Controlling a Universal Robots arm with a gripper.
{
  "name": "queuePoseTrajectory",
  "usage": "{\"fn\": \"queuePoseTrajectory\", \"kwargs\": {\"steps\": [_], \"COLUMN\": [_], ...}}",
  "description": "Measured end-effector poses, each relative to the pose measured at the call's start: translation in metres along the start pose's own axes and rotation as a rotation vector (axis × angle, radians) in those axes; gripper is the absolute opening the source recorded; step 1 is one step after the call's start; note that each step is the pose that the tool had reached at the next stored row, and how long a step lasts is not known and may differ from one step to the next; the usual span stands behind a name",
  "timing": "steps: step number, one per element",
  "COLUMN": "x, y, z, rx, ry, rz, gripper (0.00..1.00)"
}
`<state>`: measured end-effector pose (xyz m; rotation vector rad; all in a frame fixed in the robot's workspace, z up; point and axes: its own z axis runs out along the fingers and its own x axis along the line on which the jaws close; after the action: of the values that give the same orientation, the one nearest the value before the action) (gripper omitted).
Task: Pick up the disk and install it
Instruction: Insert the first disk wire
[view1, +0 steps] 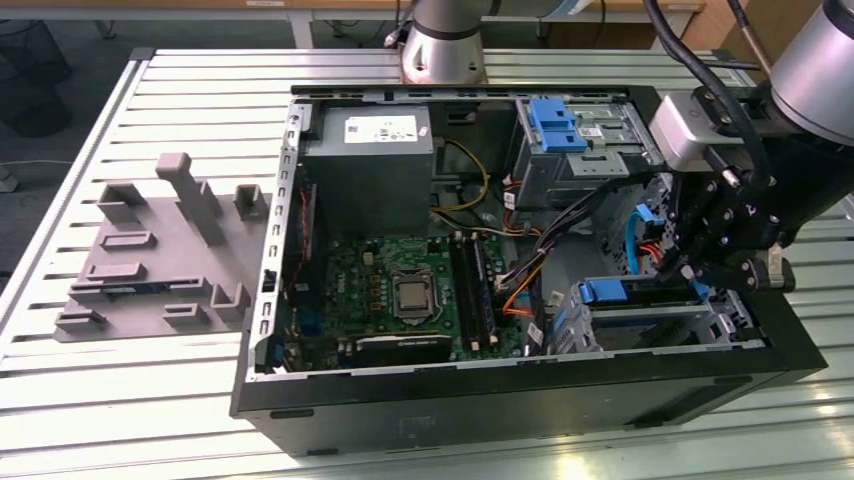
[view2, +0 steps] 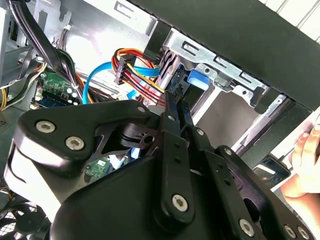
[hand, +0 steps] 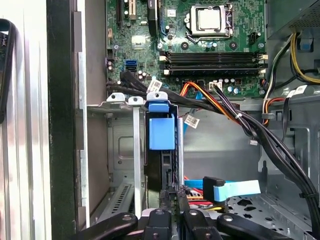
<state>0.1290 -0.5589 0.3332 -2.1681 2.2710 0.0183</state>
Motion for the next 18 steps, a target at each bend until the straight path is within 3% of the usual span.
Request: {"fn": "queuePoseTrajectory", "kwargs": {"steps": [18], "x": [0.0001], "y": [-0.0002], "z": [0.0022], "rx": [-0.0015], "ry": [0.0008], "rz": [0.000], "gripper": [0.16]}}
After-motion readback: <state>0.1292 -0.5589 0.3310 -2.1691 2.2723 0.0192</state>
